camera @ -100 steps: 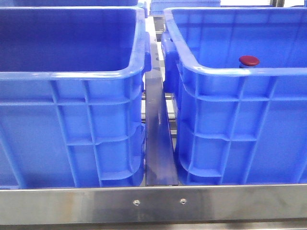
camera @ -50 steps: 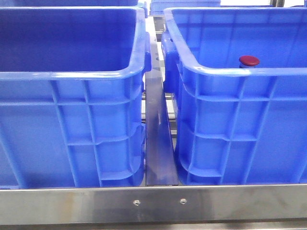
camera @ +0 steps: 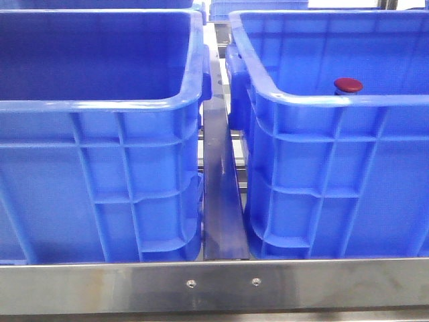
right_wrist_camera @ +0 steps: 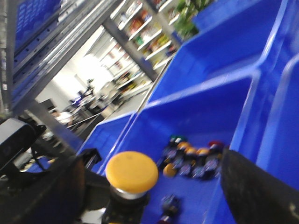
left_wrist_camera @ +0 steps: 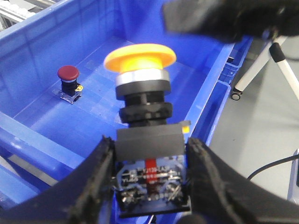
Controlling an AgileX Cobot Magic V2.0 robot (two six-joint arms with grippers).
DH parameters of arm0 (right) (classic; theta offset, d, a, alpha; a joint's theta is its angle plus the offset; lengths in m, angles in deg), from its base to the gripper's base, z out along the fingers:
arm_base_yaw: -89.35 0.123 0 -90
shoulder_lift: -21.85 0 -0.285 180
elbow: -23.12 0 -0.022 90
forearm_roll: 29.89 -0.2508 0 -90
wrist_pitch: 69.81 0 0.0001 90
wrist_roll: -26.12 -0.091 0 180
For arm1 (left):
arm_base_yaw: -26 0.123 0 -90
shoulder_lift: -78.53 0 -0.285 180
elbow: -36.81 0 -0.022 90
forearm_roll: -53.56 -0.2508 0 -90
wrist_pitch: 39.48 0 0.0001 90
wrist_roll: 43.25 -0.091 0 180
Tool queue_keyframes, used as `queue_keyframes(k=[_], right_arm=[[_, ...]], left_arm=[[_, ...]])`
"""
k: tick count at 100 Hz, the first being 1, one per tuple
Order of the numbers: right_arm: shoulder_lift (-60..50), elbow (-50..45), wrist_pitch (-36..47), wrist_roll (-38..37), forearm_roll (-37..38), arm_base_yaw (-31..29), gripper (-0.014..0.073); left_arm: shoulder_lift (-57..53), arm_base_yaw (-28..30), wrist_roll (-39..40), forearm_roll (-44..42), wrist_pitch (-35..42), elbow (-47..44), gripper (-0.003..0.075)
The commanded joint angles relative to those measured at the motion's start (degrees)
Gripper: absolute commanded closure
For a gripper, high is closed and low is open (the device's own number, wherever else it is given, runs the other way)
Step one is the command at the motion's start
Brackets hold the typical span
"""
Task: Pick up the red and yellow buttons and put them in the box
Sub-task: 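Grasp the yellow cap with the right gripper, open left gripper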
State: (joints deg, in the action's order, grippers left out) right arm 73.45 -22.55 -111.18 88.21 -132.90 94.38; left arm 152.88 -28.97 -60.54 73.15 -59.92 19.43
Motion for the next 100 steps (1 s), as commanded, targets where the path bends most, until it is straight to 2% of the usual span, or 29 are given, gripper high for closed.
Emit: queue_keyframes(k=[1,29,48,77,86,100], right_arm=[[3.13,1.87,-6.73,-2.48,-6.93,-0.19,-0.0017],[11.72,4.02,-17.56,-2.85,-6.94,-0.19,-0.0017],[13.98,7.98,-19.48,-3.39,-6.94,0.32,-0.0017],[16.12,10.41,-18.26,-3.72,-6.94,6.12,-0.0012],[16.12,10.94,-17.34,-3.72,-6.94,6.42,0.0055],[16.12,11.04,-16.42,-3.72,-6.94,6.42,0.0251]], left_arm=[[-1.38,-0.44,0.06,0.78,4.25,2.05,0.0739],[-1.38,-0.44,0.06,0.78,4.25,2.05,0.0739],[-1.38,-0.44,0.06,0.78,4.25,2.05,0.0739],[-1.38,-0.44,0.06,0.78,4.25,2.05,0.0739],[-1.38,-0.44,0.06,0.78,4.25,2.05,0.0739],[-1.38,-0.44,0.06,0.78,4.25,2.05,0.0739]])
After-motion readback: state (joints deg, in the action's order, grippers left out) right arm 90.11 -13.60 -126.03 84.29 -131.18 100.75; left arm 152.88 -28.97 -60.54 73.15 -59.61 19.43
